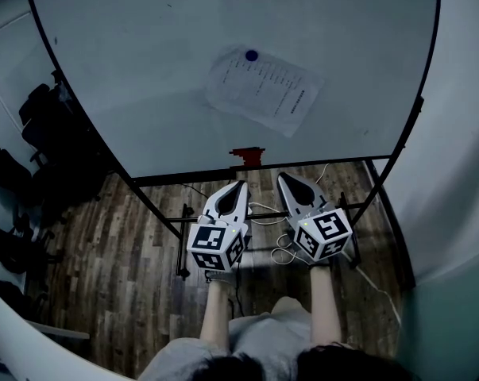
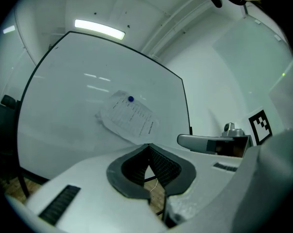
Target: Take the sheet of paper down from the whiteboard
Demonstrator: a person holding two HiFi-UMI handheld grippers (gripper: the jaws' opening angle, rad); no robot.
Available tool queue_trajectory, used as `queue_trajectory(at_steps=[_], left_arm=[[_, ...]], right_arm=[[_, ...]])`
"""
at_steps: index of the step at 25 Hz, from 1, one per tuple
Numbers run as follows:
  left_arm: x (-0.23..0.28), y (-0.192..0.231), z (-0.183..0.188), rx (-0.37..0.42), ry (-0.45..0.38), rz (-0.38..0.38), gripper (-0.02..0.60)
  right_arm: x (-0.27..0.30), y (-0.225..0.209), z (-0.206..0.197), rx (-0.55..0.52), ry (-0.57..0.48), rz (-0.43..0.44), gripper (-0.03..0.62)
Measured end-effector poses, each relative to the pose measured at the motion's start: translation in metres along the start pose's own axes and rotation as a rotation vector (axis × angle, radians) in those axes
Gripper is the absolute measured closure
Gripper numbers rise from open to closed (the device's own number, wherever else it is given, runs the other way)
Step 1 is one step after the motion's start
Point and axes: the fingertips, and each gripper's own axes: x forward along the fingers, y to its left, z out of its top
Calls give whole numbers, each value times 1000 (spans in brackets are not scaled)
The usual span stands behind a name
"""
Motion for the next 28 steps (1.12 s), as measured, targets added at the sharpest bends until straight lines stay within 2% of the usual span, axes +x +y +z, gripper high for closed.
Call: queue_trajectory(at_steps=[3, 11, 15, 28], left_arm=[[9, 9, 2, -21, 8, 24, 575], [51, 28, 18, -12, -37, 45, 576], [75, 40, 21, -4, -16, 65, 576], [134, 44, 46, 16, -50, 66, 575]], right_arm=[[10, -9, 1, 10, -2, -3, 594], [53, -40, 6, 17, -16, 15, 594], [70, -56, 9, 14, -18, 27, 594], [97, -129, 22, 26, -6, -31, 594]])
